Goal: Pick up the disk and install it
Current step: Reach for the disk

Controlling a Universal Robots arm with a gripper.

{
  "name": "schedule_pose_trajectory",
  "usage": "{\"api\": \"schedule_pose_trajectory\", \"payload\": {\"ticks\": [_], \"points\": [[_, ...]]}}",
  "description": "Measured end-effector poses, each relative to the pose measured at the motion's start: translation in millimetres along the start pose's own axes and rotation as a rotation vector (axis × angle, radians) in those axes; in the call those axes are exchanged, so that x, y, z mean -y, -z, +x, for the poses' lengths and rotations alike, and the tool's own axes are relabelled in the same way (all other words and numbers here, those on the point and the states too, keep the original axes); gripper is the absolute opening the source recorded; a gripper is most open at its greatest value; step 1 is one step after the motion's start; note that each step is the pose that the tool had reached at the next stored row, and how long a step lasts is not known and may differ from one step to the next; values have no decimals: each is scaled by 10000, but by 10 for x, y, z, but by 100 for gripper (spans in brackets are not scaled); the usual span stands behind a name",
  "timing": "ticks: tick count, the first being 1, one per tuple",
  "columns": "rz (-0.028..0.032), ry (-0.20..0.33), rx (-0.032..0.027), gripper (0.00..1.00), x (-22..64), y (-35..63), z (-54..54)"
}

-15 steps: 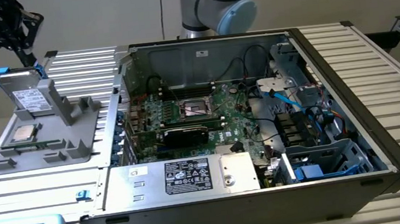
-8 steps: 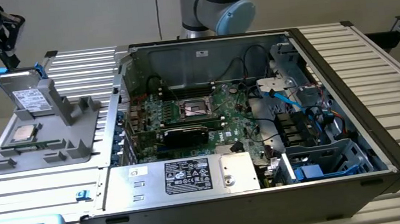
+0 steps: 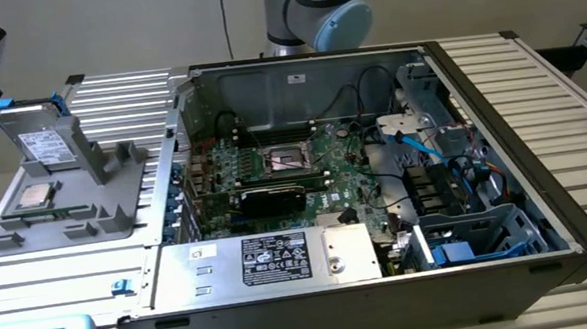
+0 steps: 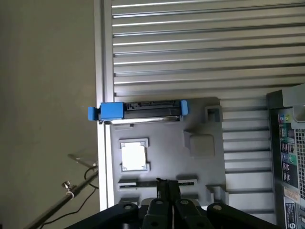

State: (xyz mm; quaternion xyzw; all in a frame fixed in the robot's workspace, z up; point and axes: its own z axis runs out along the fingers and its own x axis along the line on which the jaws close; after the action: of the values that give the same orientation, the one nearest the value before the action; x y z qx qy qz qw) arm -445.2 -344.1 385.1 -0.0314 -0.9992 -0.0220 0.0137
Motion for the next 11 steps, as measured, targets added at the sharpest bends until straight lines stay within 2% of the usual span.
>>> {"api": "schedule_pose_trajectory", "payload": {"ticks": [4, 9, 11], "points": [[0, 4, 0, 11, -52, -13, 157], [14, 6, -5, 11, -209, -27, 217], [22, 6, -31, 11, -275, -30, 225]]}}
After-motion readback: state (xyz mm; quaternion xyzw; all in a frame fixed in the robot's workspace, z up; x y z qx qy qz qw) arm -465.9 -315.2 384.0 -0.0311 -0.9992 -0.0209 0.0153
